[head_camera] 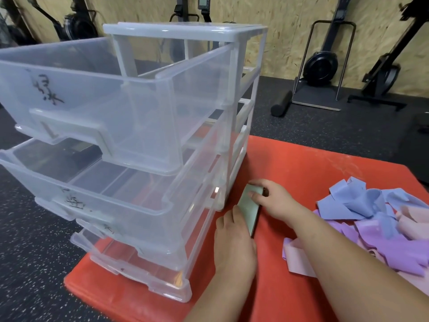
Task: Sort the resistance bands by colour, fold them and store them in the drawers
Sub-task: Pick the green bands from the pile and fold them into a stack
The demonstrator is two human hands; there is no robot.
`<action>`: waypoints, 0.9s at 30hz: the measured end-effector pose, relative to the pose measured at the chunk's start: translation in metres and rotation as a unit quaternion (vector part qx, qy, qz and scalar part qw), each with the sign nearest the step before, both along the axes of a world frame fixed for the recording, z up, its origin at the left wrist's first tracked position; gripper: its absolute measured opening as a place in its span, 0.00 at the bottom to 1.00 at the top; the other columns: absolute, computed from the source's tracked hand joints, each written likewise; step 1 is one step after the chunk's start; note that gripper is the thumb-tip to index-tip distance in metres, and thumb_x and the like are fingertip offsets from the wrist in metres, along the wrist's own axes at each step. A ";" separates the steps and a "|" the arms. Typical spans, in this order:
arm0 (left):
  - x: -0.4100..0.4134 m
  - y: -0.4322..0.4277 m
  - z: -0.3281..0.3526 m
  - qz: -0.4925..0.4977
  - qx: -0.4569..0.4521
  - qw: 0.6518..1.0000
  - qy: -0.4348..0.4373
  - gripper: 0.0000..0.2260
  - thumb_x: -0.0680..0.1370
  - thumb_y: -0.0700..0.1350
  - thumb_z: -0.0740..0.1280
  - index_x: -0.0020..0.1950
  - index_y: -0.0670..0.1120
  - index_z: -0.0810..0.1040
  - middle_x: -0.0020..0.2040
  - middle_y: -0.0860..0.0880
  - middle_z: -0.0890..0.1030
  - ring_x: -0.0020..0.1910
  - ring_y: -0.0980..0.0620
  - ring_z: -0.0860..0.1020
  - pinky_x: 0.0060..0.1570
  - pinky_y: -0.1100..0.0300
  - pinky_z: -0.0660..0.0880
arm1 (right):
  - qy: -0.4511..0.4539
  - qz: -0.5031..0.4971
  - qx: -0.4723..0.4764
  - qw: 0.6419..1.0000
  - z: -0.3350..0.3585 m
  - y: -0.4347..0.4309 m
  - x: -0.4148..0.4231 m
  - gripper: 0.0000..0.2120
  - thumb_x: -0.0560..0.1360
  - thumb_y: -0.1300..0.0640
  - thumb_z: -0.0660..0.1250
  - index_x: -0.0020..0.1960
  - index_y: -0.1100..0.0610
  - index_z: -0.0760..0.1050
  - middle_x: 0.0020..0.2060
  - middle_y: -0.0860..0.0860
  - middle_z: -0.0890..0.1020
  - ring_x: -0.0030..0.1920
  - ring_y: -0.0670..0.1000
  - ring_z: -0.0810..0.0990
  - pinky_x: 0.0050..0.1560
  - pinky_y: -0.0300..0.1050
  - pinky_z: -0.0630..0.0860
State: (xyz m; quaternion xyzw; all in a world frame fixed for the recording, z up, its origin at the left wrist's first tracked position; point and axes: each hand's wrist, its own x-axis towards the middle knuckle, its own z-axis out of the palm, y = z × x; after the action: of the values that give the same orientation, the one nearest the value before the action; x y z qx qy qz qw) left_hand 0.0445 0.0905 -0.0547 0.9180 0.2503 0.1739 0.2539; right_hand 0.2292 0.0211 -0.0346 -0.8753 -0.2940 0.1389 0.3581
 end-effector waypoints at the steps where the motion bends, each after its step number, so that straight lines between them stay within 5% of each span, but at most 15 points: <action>1: 0.000 -0.001 0.000 0.002 -0.010 1.000 -0.005 0.33 0.76 0.48 0.74 0.79 0.45 0.67 0.69 0.48 0.76 0.66 0.45 0.74 0.68 0.53 0.74 | -0.004 0.002 -0.005 1.000 0.000 0.001 0.000 0.20 0.79 0.51 0.72 0.70 0.46 0.77 0.64 0.50 0.81 0.64 0.51 0.79 0.68 0.49 0.73; 4: 0.000 -0.003 0.001 0.021 -0.048 0.998 -0.025 0.31 0.79 0.56 0.70 0.79 0.44 0.68 0.70 0.48 0.76 0.68 0.46 0.73 0.71 0.53 0.71 | -0.004 0.002 -0.006 1.000 0.001 0.003 0.000 0.20 0.79 0.50 0.71 0.71 0.47 0.77 0.65 0.50 0.80 0.65 0.51 0.78 0.69 0.48 0.72; 8: 0.002 0.001 0.000 0.035 -0.070 0.996 -0.034 0.24 0.79 0.54 0.68 0.73 0.46 0.72 0.65 0.49 0.78 0.64 0.47 0.75 0.67 0.54 0.73 | 0.026 -0.019 0.031 0.999 0.001 0.001 -0.003 0.20 0.80 0.52 0.72 0.71 0.50 0.77 0.65 0.47 0.81 0.66 0.50 0.78 0.70 0.48 0.72; 18: -0.001 0.001 0.003 0.034 -0.100 0.994 -0.036 0.32 0.79 0.56 0.70 0.80 0.46 0.67 0.73 0.48 0.74 0.72 0.46 0.71 0.74 0.53 0.68 | 0.047 -0.037 0.056 0.997 0.004 -0.001 -0.004 0.19 0.80 0.53 0.72 0.70 0.52 0.77 0.65 0.47 0.81 0.65 0.48 0.78 0.68 0.44 0.71; 27: -0.004 0.001 0.015 0.025 -0.095 0.994 -0.045 0.35 0.79 0.56 0.71 0.81 0.44 0.65 0.75 0.46 0.73 0.74 0.45 0.71 0.76 0.52 0.68 | 0.038 -0.059 0.055 0.996 0.014 -0.024 -0.015 0.22 0.80 0.47 0.72 0.72 0.48 0.76 0.65 0.46 0.80 0.65 0.51 0.78 0.67 0.55 0.77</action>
State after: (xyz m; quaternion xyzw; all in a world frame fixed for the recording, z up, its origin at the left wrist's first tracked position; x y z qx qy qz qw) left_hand 0.0403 0.0910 -0.0397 0.8744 0.2765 0.1964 0.3470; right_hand 0.2146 -0.0029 -0.0204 -0.8640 -0.2353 0.1345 0.4243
